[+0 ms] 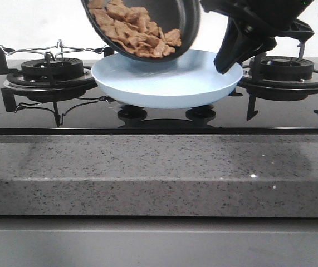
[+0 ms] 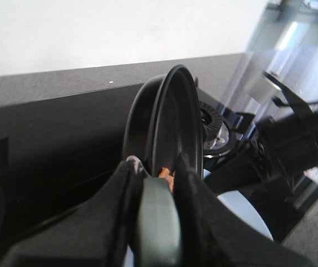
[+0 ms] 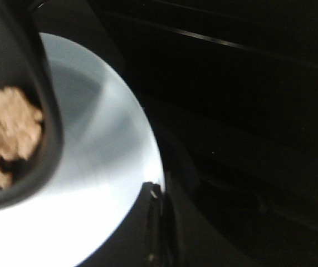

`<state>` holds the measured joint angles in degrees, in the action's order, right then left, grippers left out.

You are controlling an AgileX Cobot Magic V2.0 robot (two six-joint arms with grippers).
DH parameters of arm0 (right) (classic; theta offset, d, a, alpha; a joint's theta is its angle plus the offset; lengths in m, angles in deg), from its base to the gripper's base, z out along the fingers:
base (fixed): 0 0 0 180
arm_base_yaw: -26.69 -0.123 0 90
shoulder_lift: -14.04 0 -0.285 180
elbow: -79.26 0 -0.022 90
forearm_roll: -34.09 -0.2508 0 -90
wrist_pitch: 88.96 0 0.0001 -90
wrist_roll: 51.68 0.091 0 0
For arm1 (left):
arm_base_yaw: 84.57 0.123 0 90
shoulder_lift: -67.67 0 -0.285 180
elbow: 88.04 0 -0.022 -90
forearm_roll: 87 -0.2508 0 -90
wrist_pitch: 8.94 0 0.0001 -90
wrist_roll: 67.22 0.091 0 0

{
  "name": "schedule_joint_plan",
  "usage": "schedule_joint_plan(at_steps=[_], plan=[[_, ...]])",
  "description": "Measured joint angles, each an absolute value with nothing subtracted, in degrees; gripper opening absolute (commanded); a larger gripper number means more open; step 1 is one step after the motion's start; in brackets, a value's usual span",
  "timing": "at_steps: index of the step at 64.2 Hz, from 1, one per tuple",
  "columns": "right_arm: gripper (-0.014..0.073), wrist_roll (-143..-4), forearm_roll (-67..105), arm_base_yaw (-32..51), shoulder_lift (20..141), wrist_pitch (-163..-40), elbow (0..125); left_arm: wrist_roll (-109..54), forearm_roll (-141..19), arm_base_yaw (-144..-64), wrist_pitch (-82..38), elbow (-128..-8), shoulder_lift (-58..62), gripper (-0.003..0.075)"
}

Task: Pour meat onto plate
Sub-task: 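Tilt the pan with the left gripper, pouring meat onto the plate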

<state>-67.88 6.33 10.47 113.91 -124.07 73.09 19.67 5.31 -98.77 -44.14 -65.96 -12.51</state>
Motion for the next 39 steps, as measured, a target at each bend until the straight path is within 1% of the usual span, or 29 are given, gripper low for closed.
schedule_joint_plan(at_steps=[11,39], plan=[[-0.0067,-67.9,6.3,10.5,113.9,-124.1,73.1,28.6,5.3,-100.3,-44.1,-66.0,-11.8,0.0018],[-0.0067,-67.9,6.3,10.5,113.9,-124.1,73.1,49.6,5.3,-100.4,-45.6,-66.0,-7.6,0.0018]])
